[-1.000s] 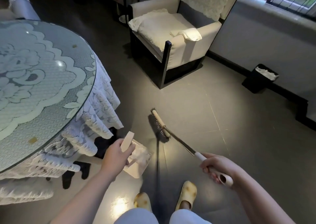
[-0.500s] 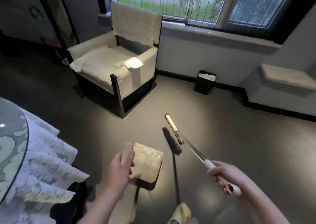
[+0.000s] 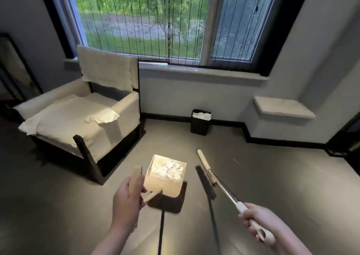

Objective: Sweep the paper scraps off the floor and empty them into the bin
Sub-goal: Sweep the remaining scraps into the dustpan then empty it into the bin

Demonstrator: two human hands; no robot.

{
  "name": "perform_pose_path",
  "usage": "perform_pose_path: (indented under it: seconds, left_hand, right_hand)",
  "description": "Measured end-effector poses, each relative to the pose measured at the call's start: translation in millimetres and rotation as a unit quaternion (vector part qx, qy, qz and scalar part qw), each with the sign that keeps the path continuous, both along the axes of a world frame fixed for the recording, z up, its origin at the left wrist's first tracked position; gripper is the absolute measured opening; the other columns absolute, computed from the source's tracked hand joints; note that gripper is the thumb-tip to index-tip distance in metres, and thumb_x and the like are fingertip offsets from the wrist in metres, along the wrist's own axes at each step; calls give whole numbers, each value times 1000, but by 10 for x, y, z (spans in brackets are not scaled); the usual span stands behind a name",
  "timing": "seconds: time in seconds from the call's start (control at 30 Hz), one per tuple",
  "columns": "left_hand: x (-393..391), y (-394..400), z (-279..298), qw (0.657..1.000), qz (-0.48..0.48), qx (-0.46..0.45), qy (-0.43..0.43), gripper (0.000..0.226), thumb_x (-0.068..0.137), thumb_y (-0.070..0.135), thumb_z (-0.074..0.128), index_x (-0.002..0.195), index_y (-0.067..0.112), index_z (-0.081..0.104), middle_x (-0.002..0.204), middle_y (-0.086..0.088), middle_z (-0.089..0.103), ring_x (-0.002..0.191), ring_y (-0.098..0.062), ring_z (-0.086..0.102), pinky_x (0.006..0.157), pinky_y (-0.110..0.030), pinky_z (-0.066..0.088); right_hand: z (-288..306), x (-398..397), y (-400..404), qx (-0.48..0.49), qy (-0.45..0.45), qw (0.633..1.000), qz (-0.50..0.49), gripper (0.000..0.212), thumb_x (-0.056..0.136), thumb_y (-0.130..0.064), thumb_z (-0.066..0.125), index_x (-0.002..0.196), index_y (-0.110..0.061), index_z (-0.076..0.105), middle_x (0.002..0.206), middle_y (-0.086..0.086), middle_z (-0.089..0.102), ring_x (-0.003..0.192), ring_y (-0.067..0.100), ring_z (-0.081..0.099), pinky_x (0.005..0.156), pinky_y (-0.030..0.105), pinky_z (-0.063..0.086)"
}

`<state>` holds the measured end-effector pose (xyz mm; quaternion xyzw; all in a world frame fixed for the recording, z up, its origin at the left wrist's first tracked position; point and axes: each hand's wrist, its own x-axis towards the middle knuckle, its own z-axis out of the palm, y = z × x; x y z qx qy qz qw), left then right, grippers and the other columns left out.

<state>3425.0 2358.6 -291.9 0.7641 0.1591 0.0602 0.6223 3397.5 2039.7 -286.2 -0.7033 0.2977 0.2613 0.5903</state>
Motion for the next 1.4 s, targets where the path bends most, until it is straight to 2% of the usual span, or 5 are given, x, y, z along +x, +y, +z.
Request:
perform_pose_path:
  seconds: [0.3,0.43,0.6,1.17,1.4]
  left_hand:
    - [1441,-283,-84,999,-41,-7,0,32,100,20,53,75,-1,56,61,-18,52,49,-22,48,39,-15,40]
    - [2231,-264,-244,996,-78,-19,40,32,99,29,55,80,4,58,67,-11,58,47,-20,50,48,-32,42]
    - [3076,-242,-379,990,-127,22,63,39,98,34,54,78,2,57,50,-5,53,44,-15,50,51,-29,40]
    - [5149,-1208,-866,978,-159,54,122,39,99,31,54,82,-3,56,58,-11,54,45,-17,49,37,-15,39]
    - [5756,-1571,-1082,964,-184,16,193,33,102,35,49,93,3,54,76,-11,58,42,-4,50,43,-15,42]
  right_hand:
    - [-147,1043,-227,17,38,998,-37,27,77,8,61,102,0,67,55,16,50,36,21,44,33,21,33]
    - [-148,1579,-172,16,48,998,-44,53,42,-14,70,92,4,65,58,13,54,41,17,49,38,20,36]
    - [-144,2206,-26,50,61,992,-97,44,57,-3,65,100,2,62,52,14,50,32,18,41,32,18,31]
    - [-548,4025,-710,55,114,979,-159,17,86,6,49,86,-10,53,48,6,43,28,11,33,35,9,22]
    - [-609,4807,-995,54,172,972,-154,29,90,3,49,115,-10,57,52,4,44,28,8,34,32,8,23]
